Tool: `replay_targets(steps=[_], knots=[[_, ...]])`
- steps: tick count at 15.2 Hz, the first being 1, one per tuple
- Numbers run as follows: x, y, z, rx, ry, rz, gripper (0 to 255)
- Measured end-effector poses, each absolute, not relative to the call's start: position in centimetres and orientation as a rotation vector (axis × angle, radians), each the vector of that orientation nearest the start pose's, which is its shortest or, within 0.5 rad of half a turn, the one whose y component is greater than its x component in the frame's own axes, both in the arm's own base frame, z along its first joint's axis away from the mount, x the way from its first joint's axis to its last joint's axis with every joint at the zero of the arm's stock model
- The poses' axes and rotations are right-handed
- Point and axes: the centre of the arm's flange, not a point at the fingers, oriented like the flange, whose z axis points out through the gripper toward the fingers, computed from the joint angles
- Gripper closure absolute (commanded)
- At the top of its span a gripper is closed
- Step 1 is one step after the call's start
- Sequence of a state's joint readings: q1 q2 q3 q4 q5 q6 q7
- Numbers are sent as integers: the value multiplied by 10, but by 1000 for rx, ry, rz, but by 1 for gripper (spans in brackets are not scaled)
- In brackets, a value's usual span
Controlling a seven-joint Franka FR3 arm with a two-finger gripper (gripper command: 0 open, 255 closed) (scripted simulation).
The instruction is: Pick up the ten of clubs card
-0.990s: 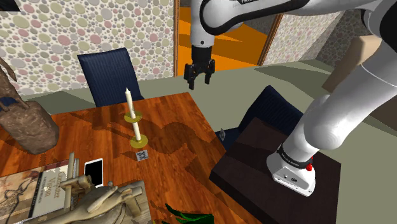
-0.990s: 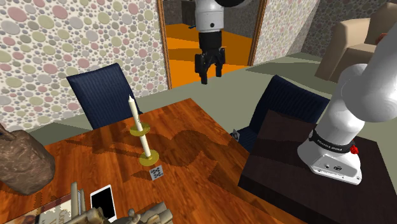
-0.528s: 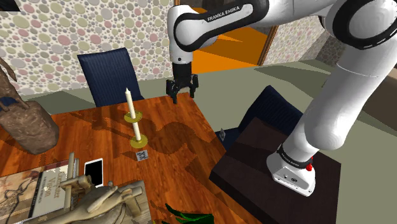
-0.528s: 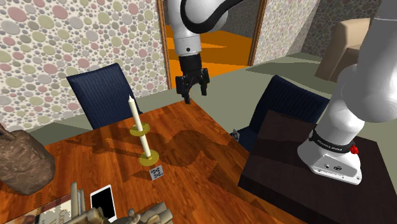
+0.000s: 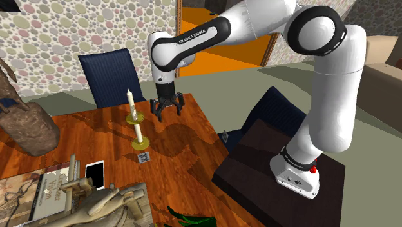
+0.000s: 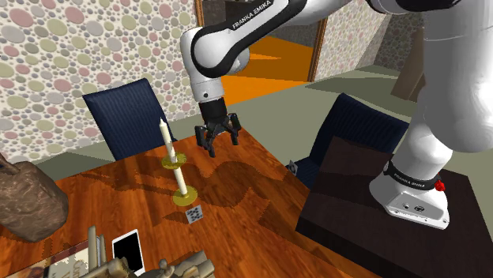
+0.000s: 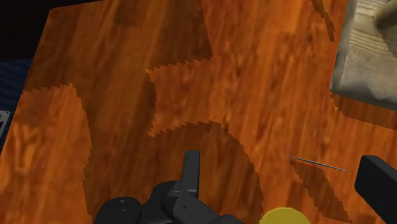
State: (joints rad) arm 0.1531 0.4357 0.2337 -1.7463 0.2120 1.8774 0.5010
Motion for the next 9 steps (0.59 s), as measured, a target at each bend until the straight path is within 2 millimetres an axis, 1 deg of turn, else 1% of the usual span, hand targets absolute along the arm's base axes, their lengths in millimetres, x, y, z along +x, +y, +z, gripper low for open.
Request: replay_targets(steps=[1,4,6,8,9], knots=[[579,245,302,-2922,325,608,0],[597,270,271,-2893,349,676,0],[605,287,251,-2873,365,720,0],[613,296,228,-2852,380,764,0],[618,306,218,-2841,388,784,0]])
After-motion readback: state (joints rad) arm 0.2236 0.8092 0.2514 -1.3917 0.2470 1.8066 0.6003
